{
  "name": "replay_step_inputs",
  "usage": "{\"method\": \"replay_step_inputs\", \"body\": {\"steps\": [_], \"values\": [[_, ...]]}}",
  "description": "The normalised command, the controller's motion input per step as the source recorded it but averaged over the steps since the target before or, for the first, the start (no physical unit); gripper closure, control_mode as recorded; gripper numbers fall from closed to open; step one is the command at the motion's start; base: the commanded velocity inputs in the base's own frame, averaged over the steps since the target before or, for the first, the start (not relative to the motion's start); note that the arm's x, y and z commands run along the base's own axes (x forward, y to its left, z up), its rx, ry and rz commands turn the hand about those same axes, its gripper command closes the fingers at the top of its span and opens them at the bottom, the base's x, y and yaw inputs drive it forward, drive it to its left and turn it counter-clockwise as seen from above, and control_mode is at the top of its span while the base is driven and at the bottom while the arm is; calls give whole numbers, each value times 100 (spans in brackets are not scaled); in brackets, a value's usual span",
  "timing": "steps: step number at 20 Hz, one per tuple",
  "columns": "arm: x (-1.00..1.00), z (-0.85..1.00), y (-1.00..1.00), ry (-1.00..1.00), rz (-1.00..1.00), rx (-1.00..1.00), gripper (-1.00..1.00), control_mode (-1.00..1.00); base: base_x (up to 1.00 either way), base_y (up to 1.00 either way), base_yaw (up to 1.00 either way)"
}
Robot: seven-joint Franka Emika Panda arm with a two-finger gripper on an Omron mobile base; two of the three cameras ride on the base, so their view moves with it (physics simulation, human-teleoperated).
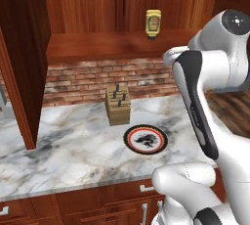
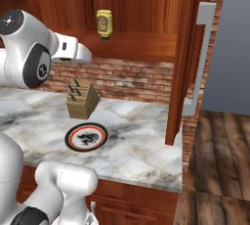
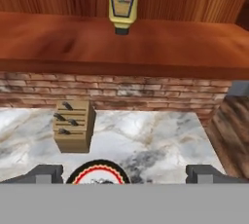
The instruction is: Move the hot dog bun to the plate on the dining table and place the condiment next to that plate. Then navigate to the fridge and take the sausage and place it on the plate as well.
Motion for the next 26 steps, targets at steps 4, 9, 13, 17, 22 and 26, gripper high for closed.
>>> {"method": "replay_step_inputs", "body": {"steps": [4, 9, 13, 17, 22, 26], "values": [[93, 26, 2, -1, -11, 0, -100, -100, 0, 0, 0], [83, 35, 0, 0, -7, 0, -100, -100, 0, 0, 0], [70, 21, 0, 0, -4, 0, -100, -100, 0, 0, 0], [59, 1, 0, 0, 0, 0, -100, -100, 0, 0, 0], [64, 0, 0, -2, 0, 0, -100, -100, 0, 0, 0], [49, 0, 0, -10, 0, 0, -100, -100, 0, 0, 0]]}}
